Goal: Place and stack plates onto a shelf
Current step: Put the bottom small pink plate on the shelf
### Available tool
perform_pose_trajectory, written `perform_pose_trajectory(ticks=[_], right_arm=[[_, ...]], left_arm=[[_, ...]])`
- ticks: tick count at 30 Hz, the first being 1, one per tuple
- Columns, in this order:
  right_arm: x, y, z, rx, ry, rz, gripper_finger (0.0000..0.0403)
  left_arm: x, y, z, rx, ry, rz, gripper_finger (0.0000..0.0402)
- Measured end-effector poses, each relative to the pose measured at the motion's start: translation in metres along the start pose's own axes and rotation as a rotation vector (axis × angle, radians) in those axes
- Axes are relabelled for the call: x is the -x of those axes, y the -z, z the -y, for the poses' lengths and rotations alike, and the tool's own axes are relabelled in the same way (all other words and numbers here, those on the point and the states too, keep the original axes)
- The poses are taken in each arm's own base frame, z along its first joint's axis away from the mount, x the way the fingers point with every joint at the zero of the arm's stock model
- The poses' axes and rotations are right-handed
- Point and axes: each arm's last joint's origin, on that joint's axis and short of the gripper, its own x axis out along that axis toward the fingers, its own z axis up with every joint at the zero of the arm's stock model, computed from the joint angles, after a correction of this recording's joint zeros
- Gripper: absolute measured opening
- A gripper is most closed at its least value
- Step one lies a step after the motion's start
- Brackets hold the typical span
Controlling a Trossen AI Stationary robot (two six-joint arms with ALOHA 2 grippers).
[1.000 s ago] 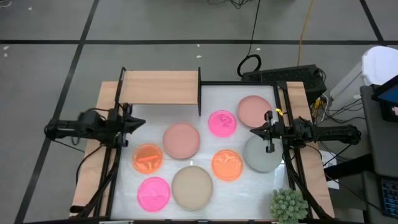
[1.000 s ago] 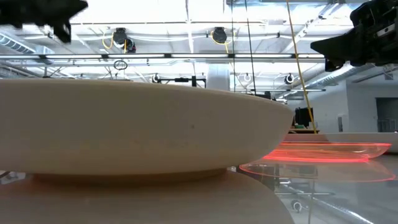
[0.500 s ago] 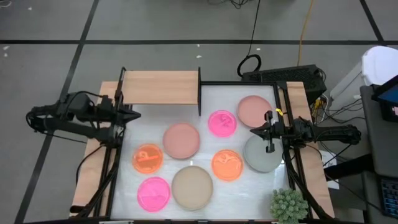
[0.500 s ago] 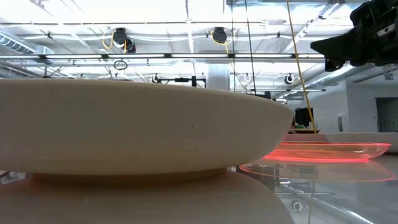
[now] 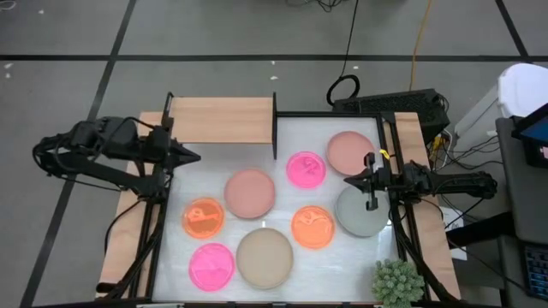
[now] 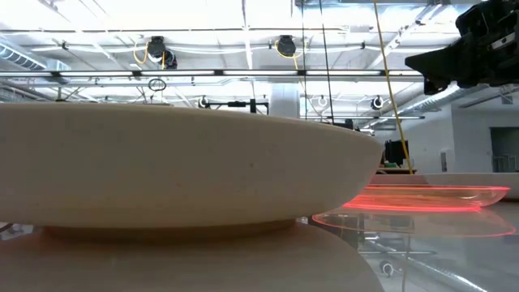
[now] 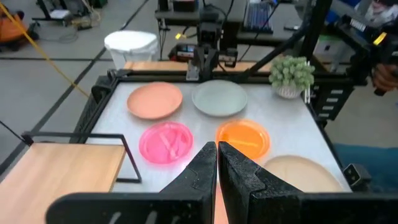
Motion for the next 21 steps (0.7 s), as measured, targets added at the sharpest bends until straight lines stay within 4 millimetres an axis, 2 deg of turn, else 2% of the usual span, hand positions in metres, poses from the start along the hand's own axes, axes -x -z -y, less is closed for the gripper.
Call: perform_pose_trajectory(ticks=[5,15,16,21], right_arm=[[0.000,0.000,0.000,-0.052,0.000,0.000,0.0000],[-0.002,0.000,0.000,-0.155,0.001,-0.015,0.0000],[-0.002,-0.002,0.000,-0.158,0.001,-0.017,0.0000],[-0.006,-0.039,0.002,-0.145,0.000,-0.006,0.0000]], left_arm=[[-0.010,0.007,0.001,0.047,-0.006,-0.078,0.0021],[-0.038,0.035,0.006,0.117,-0.020,-0.179,0.0021],[-0.040,0.036,0.007,0.122,-0.022,-0.176,0.0021],[-0.052,0.044,0.015,0.110,-0.003,-0.148,0.0021]])
